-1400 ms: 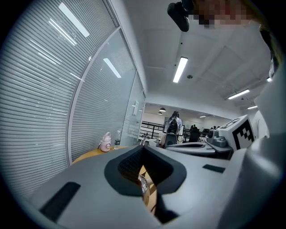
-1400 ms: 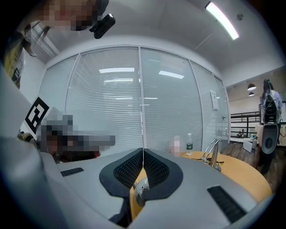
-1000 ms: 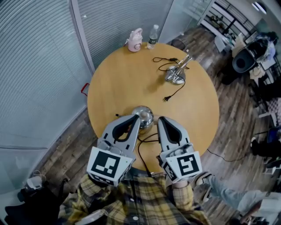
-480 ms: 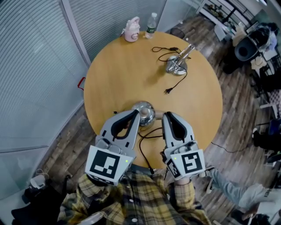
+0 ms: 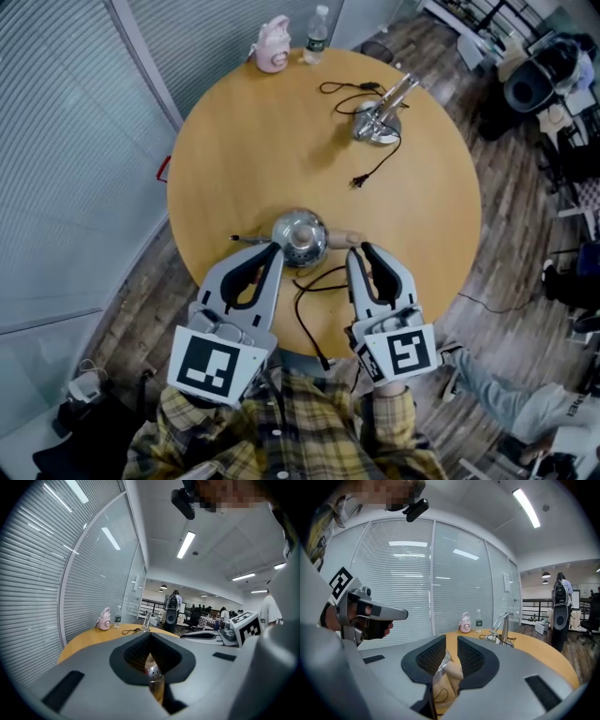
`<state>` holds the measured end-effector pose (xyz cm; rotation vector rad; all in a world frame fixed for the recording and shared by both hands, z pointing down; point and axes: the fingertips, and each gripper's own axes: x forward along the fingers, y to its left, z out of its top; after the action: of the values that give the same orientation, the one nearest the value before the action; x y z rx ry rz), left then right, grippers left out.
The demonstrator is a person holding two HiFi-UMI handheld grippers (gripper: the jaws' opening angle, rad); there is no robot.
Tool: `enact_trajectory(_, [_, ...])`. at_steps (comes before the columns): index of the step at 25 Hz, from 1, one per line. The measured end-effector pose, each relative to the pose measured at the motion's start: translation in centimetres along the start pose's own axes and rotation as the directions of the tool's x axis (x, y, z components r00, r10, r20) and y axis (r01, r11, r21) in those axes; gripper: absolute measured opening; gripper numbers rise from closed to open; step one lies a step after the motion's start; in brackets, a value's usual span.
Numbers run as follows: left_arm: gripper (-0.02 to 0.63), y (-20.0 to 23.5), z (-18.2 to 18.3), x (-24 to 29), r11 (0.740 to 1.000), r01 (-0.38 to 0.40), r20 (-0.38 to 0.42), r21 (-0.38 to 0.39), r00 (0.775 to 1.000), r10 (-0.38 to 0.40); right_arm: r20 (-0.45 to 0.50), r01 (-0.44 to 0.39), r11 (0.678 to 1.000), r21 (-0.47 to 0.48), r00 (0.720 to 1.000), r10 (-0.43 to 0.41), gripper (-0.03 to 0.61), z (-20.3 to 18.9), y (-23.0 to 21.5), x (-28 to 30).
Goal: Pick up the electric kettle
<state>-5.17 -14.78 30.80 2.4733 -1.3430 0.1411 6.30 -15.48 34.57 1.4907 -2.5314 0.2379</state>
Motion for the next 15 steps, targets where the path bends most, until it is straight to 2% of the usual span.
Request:
enact_trajectory(1, [0.002, 0.1, -0.3, 0.0, 1.0, -0.004, -0.003, -0.003, 1.0, 0.004, -0.01, -0.001, 1.0, -0.001, 1.0, 0.001, 0.091, -0.5, -0.1, 0.0])
enact_trajectory(9, [0.002, 1.1, -2.5, 1.3, 0.999, -0.034, -0.027, -0.011, 0.999, 0.034, -0.035, 0.021, 0.999, -0.037, 0.999, -0.022, 0.146, -4.0, -1.9, 0.5])
enact_trajectory(15, [0.002, 1.3, -3.4, 2.1, 0.999, -0.044, -0.036, -0.015, 0.998, 0.043, -0.068, 0.041, 0.999, -0.028, 0.997, -0.043, 0.206, -6.8, -3.2, 0.7])
